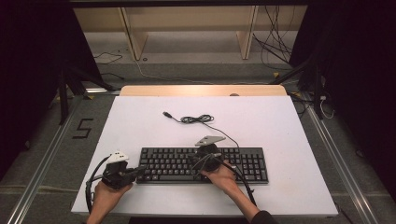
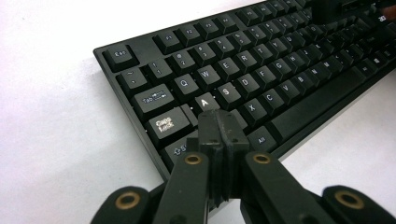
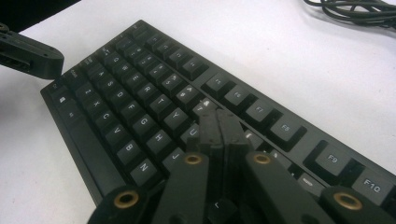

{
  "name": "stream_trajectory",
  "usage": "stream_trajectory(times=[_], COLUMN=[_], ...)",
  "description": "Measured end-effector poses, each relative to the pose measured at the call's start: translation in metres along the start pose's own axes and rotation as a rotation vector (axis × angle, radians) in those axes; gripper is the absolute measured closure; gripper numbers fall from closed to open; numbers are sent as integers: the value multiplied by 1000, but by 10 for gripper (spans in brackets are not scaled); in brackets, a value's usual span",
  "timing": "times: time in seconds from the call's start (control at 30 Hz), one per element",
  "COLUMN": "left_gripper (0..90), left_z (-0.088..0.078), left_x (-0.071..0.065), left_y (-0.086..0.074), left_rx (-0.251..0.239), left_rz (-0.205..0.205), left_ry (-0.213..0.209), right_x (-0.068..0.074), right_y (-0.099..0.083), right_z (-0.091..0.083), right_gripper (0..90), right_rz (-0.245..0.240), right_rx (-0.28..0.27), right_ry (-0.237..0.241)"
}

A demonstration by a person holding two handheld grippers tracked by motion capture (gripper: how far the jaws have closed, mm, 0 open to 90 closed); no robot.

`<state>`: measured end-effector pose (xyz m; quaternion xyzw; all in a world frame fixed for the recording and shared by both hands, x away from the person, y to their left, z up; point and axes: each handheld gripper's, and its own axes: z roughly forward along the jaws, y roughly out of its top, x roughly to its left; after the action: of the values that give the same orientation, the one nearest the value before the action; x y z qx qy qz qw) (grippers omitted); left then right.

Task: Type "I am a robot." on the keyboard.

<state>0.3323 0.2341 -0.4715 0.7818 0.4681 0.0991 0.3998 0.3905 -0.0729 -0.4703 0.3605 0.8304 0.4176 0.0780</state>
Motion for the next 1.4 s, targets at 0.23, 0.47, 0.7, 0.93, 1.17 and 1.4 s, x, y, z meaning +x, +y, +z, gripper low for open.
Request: stream_trajectory(times=[0.23,0.47,0.7,0.93,1.17,1.4], left_gripper=[889,889,889,889,890,891], left_z=[3,7,8,8,11,11], left_x=[2,5,6,6,8,8], left_y=[0,0,0,0,-1,-1], left_rx=[5,18,30,31,48,55], left_rz=[-2,-7,-7,-10,-14,-21], left_ry=[13,22,25,22,15,11], right_x=[1,1,0,0,0,2], right_y=[0,0,0,0,-2,-3], right_z=[3,7,9,10,13,14], right_gripper=[900,900,900,900,900,900], right_rz=[1,5,7,6,-7,-15], right_rx=[12,28,37,41,54,43], right_ry=[-2,-7,-14,-14,-25,-41])
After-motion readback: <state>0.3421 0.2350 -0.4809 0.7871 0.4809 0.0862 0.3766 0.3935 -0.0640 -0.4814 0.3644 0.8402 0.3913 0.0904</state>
